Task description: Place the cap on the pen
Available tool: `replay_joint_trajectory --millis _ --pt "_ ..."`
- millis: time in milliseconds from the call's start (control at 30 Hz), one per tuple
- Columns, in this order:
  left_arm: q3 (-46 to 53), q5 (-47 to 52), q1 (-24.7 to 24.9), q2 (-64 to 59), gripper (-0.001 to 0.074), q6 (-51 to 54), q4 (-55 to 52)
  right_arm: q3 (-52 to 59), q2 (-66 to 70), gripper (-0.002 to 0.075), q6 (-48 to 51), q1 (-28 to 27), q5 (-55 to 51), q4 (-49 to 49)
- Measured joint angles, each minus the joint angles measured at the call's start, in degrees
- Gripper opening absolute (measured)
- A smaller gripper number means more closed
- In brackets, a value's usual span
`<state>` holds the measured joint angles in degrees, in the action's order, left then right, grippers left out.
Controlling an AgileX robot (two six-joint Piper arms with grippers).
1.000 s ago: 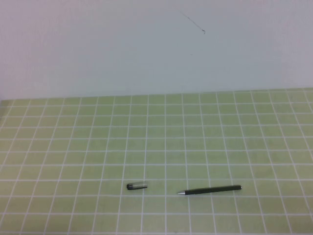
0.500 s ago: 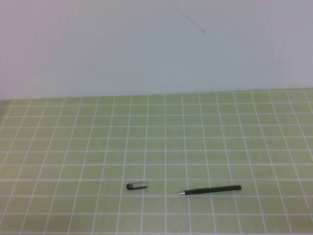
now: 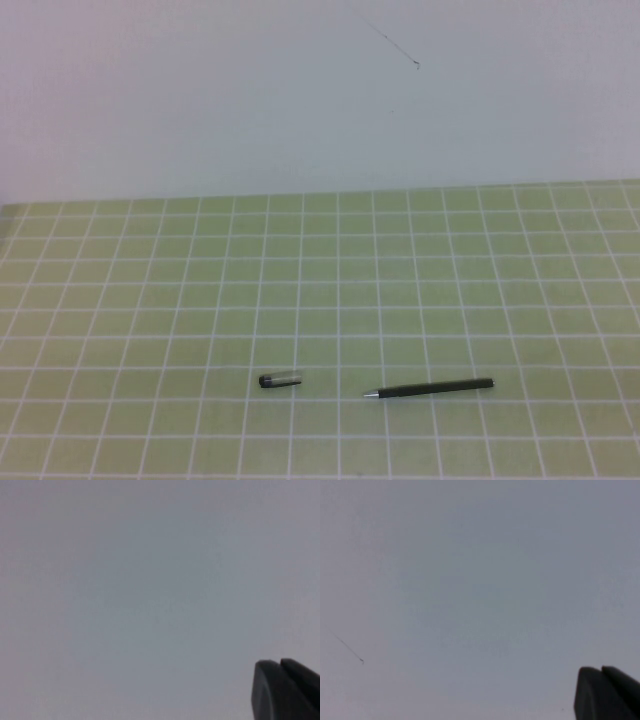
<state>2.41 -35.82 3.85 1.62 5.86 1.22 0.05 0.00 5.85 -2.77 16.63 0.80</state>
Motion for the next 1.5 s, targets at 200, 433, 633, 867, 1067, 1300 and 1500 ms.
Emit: replay_joint_trajectory --millis 200,433,633,867,1067,1300,1500 --pt "0.00 1.39 0.00 0.00 0.0000 0.00 3.12 -0.05 0.00 -0.0001 0.27 0.00 0.45 -0.80" --pt "-9.64 21.82 0.00 -0.04 0.0000 0.00 3.03 -0.41 0.00 -0.0001 2.37 0.00 -3.41 -1.26" --pt "-19.04 42.37 0.00 -0.04 0.0000 0.00 3.29 -10.83 0.00 -0.0001 5.22 0.00 -18.27 -1.26" --pt "-17.35 43.99 0.00 -0.04 0.0000 -0.56 3.03 -27.05 6.51 -0.0001 11.09 0.00 -39.63 -2.01" --pt "-16.47 44.99 0.00 -0.84 0.0000 -2.09 5.27 -40.01 22.62 -0.0001 25.59 0.14 -54.04 -12.16" --pt "-19.49 53.11 0.00 -8.61 0.0000 -2.09 5.27 -52.02 43.32 -0.0001 40.96 2.86 -65.72 -22.52" --pt "-20.89 55.58 0.00 -17.30 0.0000 -2.32 7.07 -60.69 58.80 -0.0001 41.40 6.98 -75.45 -19.08"
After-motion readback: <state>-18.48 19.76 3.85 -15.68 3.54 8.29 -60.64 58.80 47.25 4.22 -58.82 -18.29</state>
